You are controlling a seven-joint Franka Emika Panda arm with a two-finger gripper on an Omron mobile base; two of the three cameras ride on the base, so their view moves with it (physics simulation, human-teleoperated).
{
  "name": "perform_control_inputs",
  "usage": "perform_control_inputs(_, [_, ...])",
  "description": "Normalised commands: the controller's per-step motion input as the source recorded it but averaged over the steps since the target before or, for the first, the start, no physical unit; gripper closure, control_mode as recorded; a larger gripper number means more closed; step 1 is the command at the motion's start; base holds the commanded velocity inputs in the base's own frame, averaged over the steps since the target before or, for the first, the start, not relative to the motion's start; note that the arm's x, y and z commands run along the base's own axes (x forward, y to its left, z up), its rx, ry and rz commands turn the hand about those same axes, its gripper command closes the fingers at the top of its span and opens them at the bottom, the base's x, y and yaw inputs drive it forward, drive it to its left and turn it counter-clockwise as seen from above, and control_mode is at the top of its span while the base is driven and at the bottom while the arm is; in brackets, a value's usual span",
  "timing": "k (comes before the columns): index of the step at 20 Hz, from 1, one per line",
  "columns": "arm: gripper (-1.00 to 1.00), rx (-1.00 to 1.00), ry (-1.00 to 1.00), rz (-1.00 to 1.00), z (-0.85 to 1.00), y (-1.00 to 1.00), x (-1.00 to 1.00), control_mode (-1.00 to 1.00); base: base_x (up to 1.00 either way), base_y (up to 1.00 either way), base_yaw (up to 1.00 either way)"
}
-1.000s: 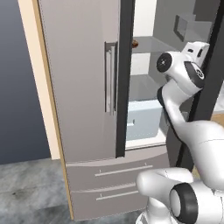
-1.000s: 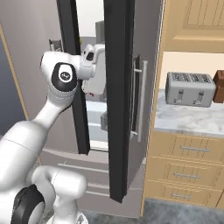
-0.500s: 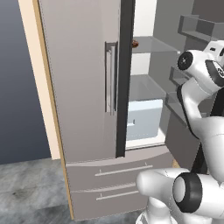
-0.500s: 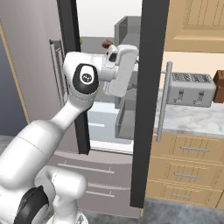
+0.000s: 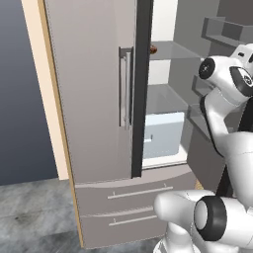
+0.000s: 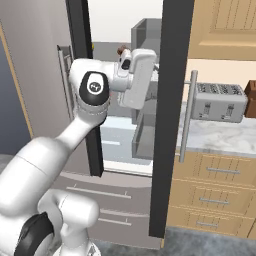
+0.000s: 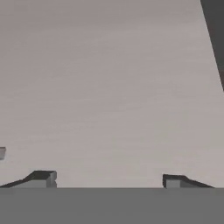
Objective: Gather the lemon and mushroom from the fridge and place them on a tray on the dining counter. Then gather the steak and fish from the fridge and place them on the other tray.
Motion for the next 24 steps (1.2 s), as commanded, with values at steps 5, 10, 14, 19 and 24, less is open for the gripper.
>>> perform_control_inputs(5, [-1.0,0.02,-0.12,0.01,-0.11,0.7,-0.32,-1.0,0.0,0.0,0.0])
perform_control_inputs(10, [-1.0,0.08,-0.18,0.0,-0.01,1.0,0.0,-1.0,0.0,0.0,0.0])
perform_control_inputs(14, [-1.0,0.22,-0.23,0.0,0.0,0.86,0.0,-1.0,0.0,0.0,0.0])
perform_control_inputs(19, [-1.0,0.33,-0.25,0.06,-0.04,0.66,-0.04,-1.0,0.0,0.0,0.0])
perform_control_inputs(24, [-1.0,0.36,-0.26,0.19,-0.18,0.59,-0.14,-1.0,0.0,0.0,0.0])
